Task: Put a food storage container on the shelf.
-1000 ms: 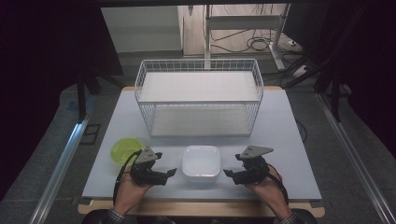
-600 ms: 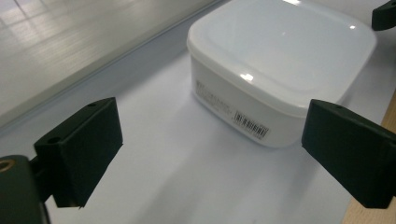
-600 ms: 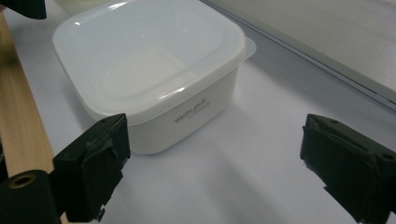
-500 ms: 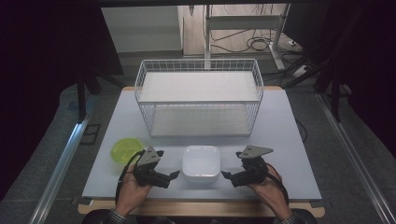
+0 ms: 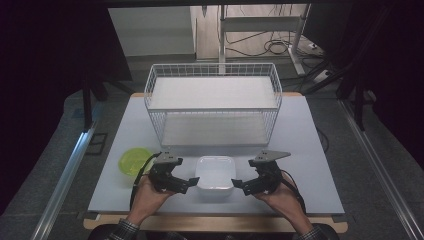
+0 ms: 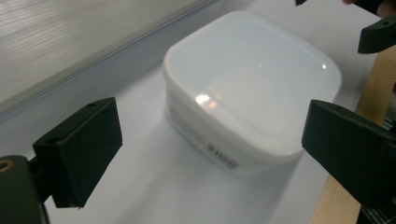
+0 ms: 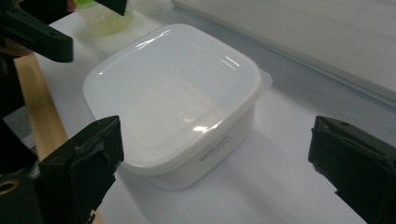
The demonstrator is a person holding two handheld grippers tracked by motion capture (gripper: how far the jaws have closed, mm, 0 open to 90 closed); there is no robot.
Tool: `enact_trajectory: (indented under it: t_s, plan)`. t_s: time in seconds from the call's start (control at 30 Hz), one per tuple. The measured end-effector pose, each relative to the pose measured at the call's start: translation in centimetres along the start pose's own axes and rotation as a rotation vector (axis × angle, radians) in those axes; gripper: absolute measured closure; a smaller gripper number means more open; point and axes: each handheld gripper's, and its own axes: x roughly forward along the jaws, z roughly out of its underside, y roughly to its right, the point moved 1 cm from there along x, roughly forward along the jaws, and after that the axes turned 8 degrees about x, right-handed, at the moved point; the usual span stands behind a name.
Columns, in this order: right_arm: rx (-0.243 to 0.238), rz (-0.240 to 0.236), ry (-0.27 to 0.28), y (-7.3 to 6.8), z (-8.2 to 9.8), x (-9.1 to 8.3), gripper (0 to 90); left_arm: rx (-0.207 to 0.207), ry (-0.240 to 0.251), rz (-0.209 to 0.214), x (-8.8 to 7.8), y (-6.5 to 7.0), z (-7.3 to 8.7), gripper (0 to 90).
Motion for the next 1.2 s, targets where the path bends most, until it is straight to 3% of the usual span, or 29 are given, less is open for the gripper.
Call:
enact_trajectory:
  t_s: [0.13,0.27,0.47,0.67,0.73,0.87,1.0,1.03,1.2]
  plan:
    - [-0.042,0.012,-0.052,-0.1,-0.4,0.8,8.8,0.010,-0.019,0.029,1.2,-0.2,-0.5,8.7]
    - [-0.018,-0.004,-0.078,0.1,-0.8,1.7,12.1,0.003,-0.027,0.050,2.0,-0.5,-0.6,13.3]
    - [-0.008,-0.026,-0.109,0.2,-1.3,2.7,19.4,-0.046,-0.033,0.099,2.6,-0.9,-0.3,16.8]
    - [0.084,-0.090,-0.123,0.7,-1.1,3.0,27.2,-0.082,-0.040,0.167,3.2,-0.8,0.0,15.6]
    - [0.113,-0.108,-0.126,0.8,-1.0,3.1,29.2,-0.095,-0.048,0.161,3.1,-0.7,0.0,17.1]
    - [0.144,-0.078,-0.145,0.4,-1.2,2.5,38.2,-0.124,-0.079,0.149,2.6,-0.4,-0.2,21.6]
    - [0.166,-0.071,-0.138,0.1,-1.0,1.9,47.5,-0.125,-0.084,0.133,1.8,0.0,-0.1,34.0]
    - [0.186,-0.074,-0.134,0.0,-0.9,1.4,54.4,-0.139,-0.078,0.121,1.3,0.1,-0.1,38.7]
    - [0.224,-0.075,-0.121,-0.3,-0.7,0.8,62.7,-0.199,-0.073,0.109,0.6,0.6,0.2,49.7]
